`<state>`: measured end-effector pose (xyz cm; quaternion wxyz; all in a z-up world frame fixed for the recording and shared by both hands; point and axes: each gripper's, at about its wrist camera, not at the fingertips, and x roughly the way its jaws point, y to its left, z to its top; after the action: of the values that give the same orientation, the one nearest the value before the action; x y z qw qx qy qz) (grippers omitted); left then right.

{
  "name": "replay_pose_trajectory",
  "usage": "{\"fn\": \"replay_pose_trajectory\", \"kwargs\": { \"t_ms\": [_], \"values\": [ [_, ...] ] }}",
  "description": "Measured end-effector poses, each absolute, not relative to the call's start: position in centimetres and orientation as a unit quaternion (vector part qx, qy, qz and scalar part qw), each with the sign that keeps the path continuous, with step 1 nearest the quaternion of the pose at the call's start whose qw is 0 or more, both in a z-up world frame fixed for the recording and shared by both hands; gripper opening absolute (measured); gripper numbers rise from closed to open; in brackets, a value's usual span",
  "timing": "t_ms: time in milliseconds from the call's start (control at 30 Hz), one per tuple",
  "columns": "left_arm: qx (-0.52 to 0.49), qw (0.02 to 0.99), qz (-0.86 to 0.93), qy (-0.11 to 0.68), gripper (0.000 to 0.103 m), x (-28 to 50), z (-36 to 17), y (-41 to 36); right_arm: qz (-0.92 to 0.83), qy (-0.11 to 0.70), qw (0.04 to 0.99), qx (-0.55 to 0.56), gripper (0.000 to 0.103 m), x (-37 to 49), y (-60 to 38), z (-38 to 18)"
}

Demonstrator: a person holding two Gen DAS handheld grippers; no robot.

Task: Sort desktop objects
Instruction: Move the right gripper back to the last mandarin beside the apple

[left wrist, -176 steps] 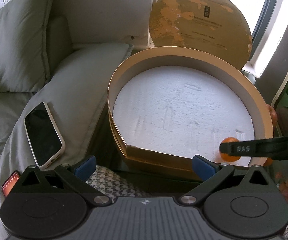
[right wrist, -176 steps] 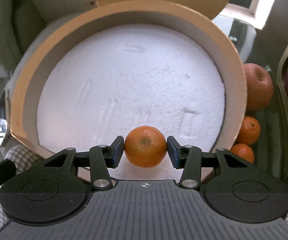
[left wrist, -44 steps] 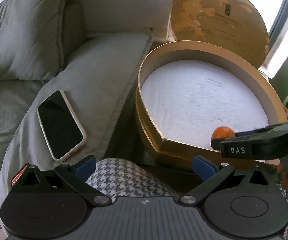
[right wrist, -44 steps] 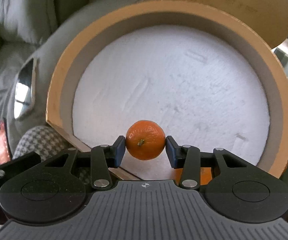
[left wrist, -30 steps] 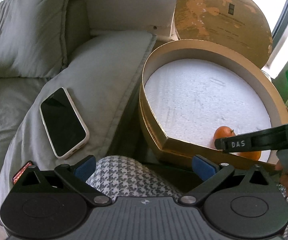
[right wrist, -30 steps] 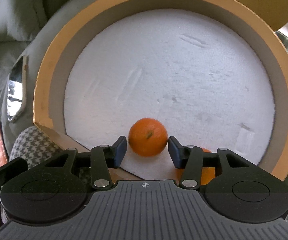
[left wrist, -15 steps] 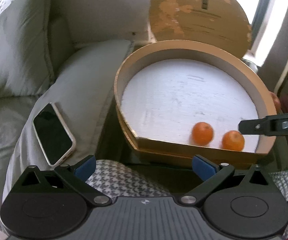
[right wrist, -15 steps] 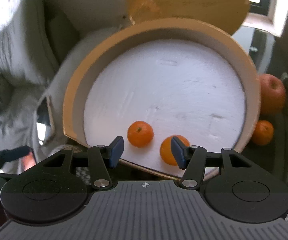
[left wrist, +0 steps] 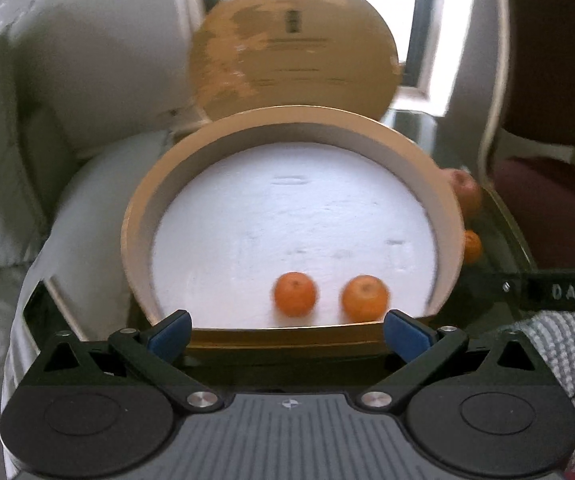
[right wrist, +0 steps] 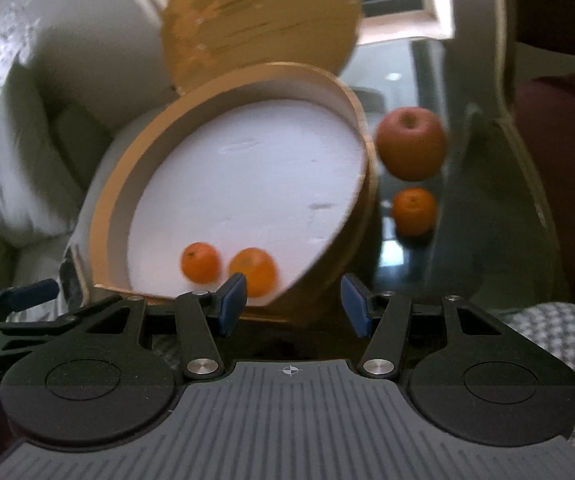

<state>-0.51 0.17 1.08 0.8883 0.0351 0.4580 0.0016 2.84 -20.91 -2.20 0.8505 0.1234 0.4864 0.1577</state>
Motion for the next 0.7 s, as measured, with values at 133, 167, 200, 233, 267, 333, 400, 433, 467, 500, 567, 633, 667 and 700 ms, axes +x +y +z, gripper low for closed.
{"fn": "replay_pose_trajectory", "kwargs": {
  "t_ms": [133, 167, 200, 233, 267, 333, 400, 433, 467, 500, 567, 633, 667, 700],
  "values": [
    [0.059, 0.881, -0.019, 0.468, 0.102, -0.6, 0.3, -1.5, 0.14, 0.488, 0.85, 0.141, 0.058, 2.7, -22.7, -3.0],
    [0.063, 0.88, -0.02, 0.47, 0.102, -0.6, 0.2, -1.8, 0.138, 0.49, 0.849, 0.143, 0.058, 2.7, -23.0, -3.2],
    [0.065, 0.88, -0.02, 0.47, 0.102, -0.5, 0.2, -1.9, 0.136, 0.491, 0.848, 0.147, 0.058, 2.7, -23.3, -3.4],
    [0.068, 0.879, -0.019, 0.471, 0.102, -0.3, 0.1, -2.0, 0.135, 0.493, 0.846, 0.149, 0.058, 2.7, -23.5, -3.6],
    [0.07, 0.879, -0.018, 0.471, 0.102, -0.3, 0.0, -2.1, 0.134, 0.494, 0.846, 0.152, 0.058, 2.7, -23.6, -3.8],
    [0.073, 0.878, -0.018, 0.473, 0.102, -0.1, -0.1, -2.2, 0.131, 0.495, 0.845, 0.157, 0.058, 2.7, -24.0, -4.2],
    [0.077, 0.876, -0.019, 0.476, 0.102, 0.1, -0.3, -2.4, 0.128, 0.494, 0.845, 0.162, 0.058, 2.8, -24.4, -4.4],
    [0.079, 0.875, -0.02, 0.477, 0.102, 0.3, -0.4, -2.5, 0.125, 0.493, 0.845, 0.165, 0.058, 2.9, -24.6, -4.5],
    [0.08, 0.874, -0.021, 0.478, 0.102, 0.4, -0.4, -2.6, 0.123, 0.492, 0.845, 0.167, 0.058, 3.0, -24.8, -4.7],
    [0.081, 0.874, -0.022, 0.479, 0.102, 0.5, -0.4, -2.6, 0.119, 0.492, 0.846, 0.17, 0.058, 3.1, -24.9, -4.8],
    [0.082, 0.873, -0.022, 0.481, 0.102, 0.8, -0.6, -2.7, 0.11, 0.491, 0.846, 0.176, 0.058, 3.5, -25.4, -5.2],
    [0.082, 0.872, -0.022, 0.482, 0.102, 1.0, -0.7, -2.8, 0.099, 0.491, 0.846, 0.182, 0.058, 4.0, -25.9, -5.6],
    [0.081, 0.872, -0.021, 0.483, 0.102, 1.2, -0.7, -2.7, 0.093, 0.492, 0.845, 0.185, 0.058, 4.3, -26.1, -5.8],
    [0.08, 0.871, -0.02, 0.484, 0.102, 1.4, -0.8, -2.7, 0.088, 0.492, 0.845, 0.189, 0.058, 4.7, -26.4, -6.0]
  ]
}}
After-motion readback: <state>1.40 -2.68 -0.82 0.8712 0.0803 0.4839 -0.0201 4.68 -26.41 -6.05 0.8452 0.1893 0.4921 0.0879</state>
